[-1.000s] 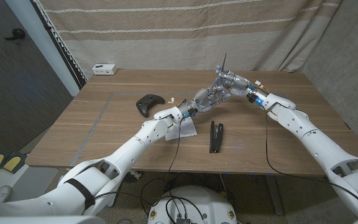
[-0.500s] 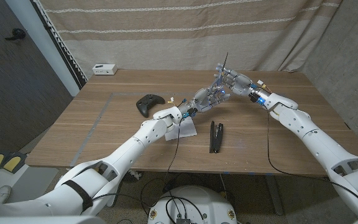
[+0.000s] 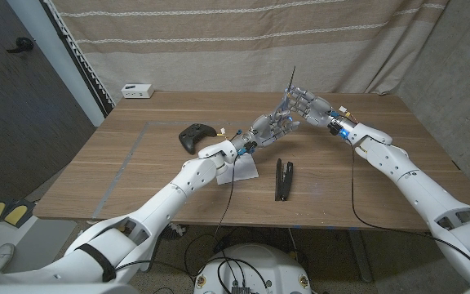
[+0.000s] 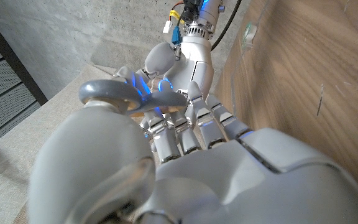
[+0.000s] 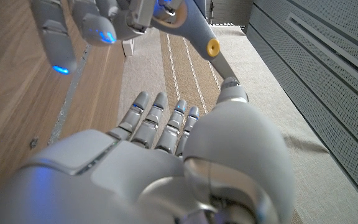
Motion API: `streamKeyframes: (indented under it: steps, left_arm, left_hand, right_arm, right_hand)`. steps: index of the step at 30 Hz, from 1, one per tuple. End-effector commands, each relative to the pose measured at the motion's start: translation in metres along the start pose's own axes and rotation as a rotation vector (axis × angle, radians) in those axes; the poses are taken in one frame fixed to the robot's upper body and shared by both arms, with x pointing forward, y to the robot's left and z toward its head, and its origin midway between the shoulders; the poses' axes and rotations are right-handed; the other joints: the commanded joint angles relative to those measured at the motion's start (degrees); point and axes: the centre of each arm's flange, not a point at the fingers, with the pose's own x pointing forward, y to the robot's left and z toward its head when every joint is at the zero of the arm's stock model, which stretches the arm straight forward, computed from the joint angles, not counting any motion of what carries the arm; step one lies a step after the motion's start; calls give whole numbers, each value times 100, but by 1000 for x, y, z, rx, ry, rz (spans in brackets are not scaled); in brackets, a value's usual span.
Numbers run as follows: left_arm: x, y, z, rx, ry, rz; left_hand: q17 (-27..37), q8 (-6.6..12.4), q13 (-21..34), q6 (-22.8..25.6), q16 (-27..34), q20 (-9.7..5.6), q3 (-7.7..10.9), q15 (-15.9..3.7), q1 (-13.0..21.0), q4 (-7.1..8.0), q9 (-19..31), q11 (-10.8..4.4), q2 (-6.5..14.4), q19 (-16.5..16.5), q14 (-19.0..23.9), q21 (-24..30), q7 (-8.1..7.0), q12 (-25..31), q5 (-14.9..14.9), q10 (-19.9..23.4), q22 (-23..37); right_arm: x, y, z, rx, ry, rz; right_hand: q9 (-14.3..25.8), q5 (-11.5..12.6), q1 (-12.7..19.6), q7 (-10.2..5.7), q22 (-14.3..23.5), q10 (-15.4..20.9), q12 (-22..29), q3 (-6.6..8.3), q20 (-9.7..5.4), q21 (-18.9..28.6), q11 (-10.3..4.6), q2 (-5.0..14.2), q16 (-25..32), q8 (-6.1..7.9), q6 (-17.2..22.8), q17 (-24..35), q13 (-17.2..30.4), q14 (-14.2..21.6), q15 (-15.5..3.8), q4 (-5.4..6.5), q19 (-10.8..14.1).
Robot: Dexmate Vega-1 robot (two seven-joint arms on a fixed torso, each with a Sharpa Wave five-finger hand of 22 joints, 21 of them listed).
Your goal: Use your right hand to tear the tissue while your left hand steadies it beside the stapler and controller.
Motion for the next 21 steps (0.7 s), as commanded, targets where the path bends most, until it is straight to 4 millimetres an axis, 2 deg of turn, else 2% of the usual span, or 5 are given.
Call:
streamKeyframes:
  steps: [1, 4, 7, 13, 21]
  left_arm:
    - [-15, 1, 8, 5, -34, 52]
    - [-18, 2, 9, 4, -47, 59]
    - [-21, 3, 11, 4, -49, 60]
    - [-33, 4, 16, 19, -65, 79]
    - [-42, 6, 19, 36, -74, 116]
  left_hand:
    - [23, 104, -41, -130, -43, -159, 288, -999, -39, 195, 342, -133, 39, 3, -37, 57, -59, -61, -17, 57, 11]
    - [35, 219, -74, -66, -38, -227, 297, -1016, 2, 138, 432, -134, 37, 18, -15, 72, -67, -67, -61, 92, 7]
    - [41, 277, -110, -95, -31, -241, 286, -1005, -3, 117, 504, -134, 18, 16, 14, 79, -73, -81, -105, 109, 7]
    - [64, 536, -188, -262, -4, -243, 209, -1002, -22, 54, 852, -135, -95, 25, 128, 111, -81, -85, -180, 218, 6]
    - [94, 618, -225, -353, 15, -224, 163, -987, 11, 19, 907, -135, -162, 33, 188, 138, -94, -93, -184, 261, 15]
  right_arm:
    - [-3, -8, -3, 19, -2, -32]
    - [-2, -8, -3, 17, -2, -37]
    - [-2, -9, -3, 18, -3, -39]
    - [-1, -9, -3, 16, 4, -42]
    - [1, -10, -5, 22, 9, -41]
  right_hand:
    - [-10, 50, -59, 0, 28, -87, 38, -57, 53, -59, 4, -5, -11, 6, -73, -4, 10, -75, -818, -1, 3]
    - [-16, 64, -70, 3, 29, -128, 42, -58, 60, -81, 14, 2, -8, -1, -148, -16, 6, -107, -802, -6, 7]
    - [-21, 73, -76, 8, 29, -141, 51, -60, 69, -99, 11, 2, -3, 5, -173, -26, 2, -118, -793, -11, 4]
    - [-28, 86, -85, 13, 30, -161, 62, -62, 73, -122, 14, 6, 6, 12, -210, -40, -2, -130, -784, -17, 7]
    - [-35, 101, -95, 22, 30, -174, 77, -62, 78, -145, 14, 14, 13, 32, -212, -54, -8, -149, -769, -23, 19]
